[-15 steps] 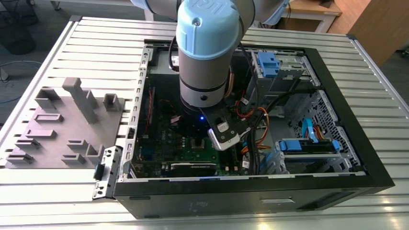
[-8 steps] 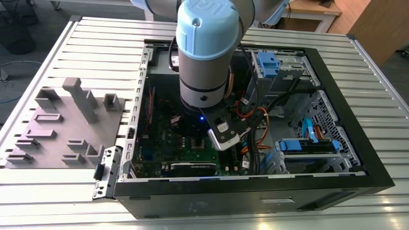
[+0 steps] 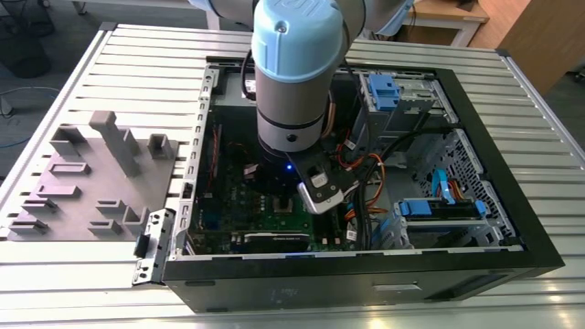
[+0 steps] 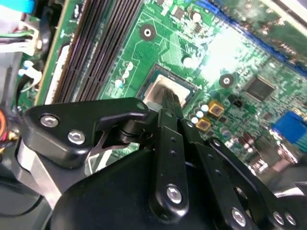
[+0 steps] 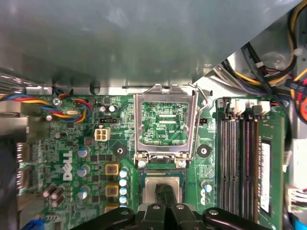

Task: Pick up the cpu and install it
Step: 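Place the cpu into insertion slot, then close the cpu cover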

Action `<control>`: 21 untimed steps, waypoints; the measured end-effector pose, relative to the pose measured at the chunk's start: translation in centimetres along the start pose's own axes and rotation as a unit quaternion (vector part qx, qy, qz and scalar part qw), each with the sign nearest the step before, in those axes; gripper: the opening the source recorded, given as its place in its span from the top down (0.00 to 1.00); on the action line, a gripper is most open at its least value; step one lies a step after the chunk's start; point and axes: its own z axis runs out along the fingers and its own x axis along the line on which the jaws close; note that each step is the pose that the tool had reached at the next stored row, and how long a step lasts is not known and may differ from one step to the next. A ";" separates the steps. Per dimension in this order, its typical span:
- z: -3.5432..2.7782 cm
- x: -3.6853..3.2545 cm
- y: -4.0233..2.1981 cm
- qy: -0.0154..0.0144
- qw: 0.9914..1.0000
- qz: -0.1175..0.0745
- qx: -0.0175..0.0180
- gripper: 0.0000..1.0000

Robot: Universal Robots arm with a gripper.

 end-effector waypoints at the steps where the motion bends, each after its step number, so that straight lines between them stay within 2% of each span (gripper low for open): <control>1: -0.30 -0.01 0.01 0.000 1.000 0.000 0.000 0.89; 6: -1.91 -0.05 0.02 0.000 1.000 0.000 0.000 0.89; 8: -2.36 -0.06 0.02 0.000 1.000 0.000 0.000 0.89; 12: -2.39 -0.07 0.02 0.000 1.000 0.000 0.000 0.89; 14: -3.18 -0.09 0.03 0.000 1.000 0.000 0.000 0.89; 18: -3.25 -0.09 0.03 0.000 1.000 0.000 0.000 0.89; 21: -3.56 -0.10 0.03 0.000 1.000 0.000 0.000 0.89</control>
